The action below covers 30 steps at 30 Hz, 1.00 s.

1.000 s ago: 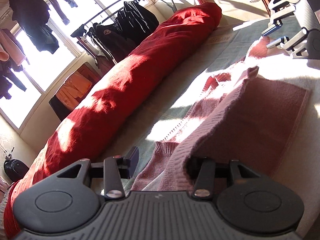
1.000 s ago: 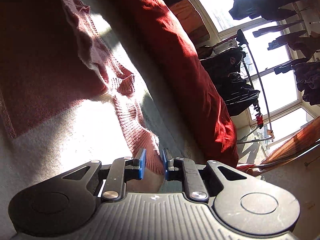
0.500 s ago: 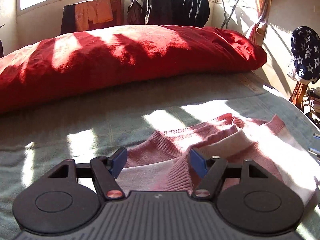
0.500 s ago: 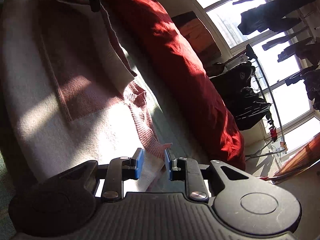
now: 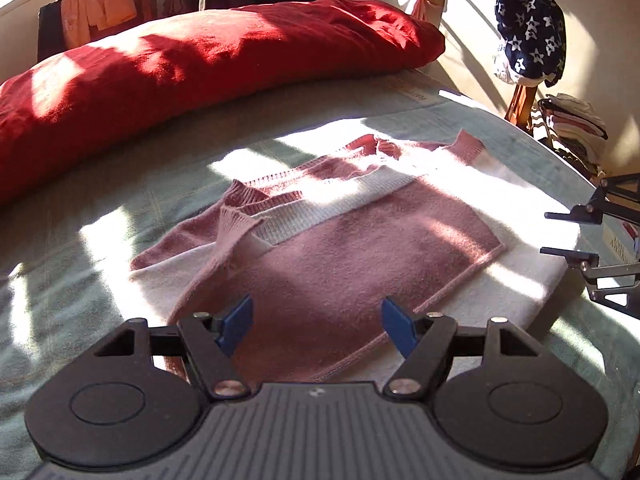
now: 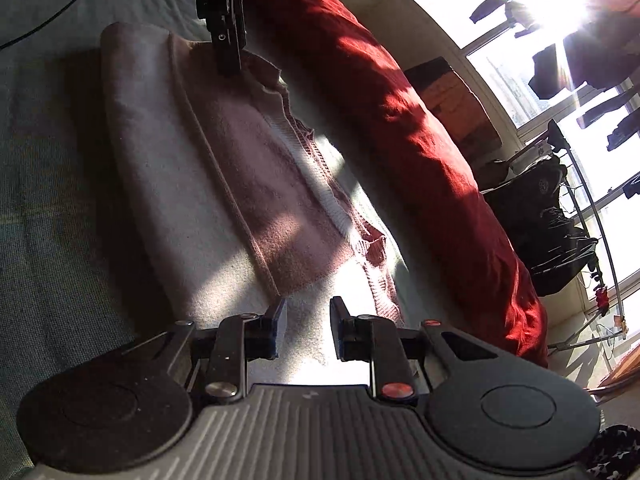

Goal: Fold clothes

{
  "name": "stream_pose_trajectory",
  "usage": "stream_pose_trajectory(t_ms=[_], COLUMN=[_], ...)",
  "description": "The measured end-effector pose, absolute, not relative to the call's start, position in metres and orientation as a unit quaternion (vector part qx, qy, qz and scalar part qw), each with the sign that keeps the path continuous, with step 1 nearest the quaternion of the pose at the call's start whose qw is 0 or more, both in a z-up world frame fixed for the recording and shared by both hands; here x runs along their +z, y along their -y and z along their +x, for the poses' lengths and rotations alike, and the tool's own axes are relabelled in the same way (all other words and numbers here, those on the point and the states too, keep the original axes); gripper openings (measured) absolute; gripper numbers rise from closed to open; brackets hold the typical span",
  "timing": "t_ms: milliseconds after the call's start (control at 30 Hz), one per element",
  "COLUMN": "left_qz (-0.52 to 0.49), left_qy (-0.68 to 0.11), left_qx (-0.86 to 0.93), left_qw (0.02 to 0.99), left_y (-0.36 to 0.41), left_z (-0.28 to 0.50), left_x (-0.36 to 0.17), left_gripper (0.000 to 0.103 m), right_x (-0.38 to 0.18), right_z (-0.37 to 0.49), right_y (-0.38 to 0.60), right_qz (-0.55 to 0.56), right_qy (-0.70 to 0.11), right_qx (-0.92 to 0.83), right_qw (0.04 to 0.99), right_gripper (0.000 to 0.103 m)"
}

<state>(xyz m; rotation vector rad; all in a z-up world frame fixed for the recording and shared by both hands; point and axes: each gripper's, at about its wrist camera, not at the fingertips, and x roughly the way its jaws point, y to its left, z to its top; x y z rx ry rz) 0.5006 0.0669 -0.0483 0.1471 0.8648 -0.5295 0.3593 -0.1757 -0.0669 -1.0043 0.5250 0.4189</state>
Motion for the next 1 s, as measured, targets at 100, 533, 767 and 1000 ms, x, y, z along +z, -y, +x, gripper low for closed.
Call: stream_pose_trajectory(t_ms=[100,533,767,1000], left_qz=[0.016,0.148,0.440,0.595], left_qy=[-0.417,-0.327,-0.200,-0.138], left_qx=[-0.225,-0.181,-0.260,-0.270], left_qw=[0.880,0.916,0.836,0.744], left_y=[-0.083,-0.079,-0.025,0.029], left_z=[0.513,0.461,0.335,0.300], left_x=[-0.063,-0.036,-0.058,-0.122], left_gripper=[0.072,0.073,0.079,0.079], right_x=[-0.069,-0.065,-0.068,-0.090], right_z=[0.353,0.336,0.317,0.305], right_y=[0.176,0.196,0.189,0.147], right_qz=[-0.470,-0.423,-0.445,-0.494], right_qy=[-0.253,-0.277,-0.249,-0.214], right_qx=[0.198,0.212,0.230,0.254], right_qw=[0.822,0.836,0.829,0.804], right_gripper=[0.029,0.031,0.039,0.046])
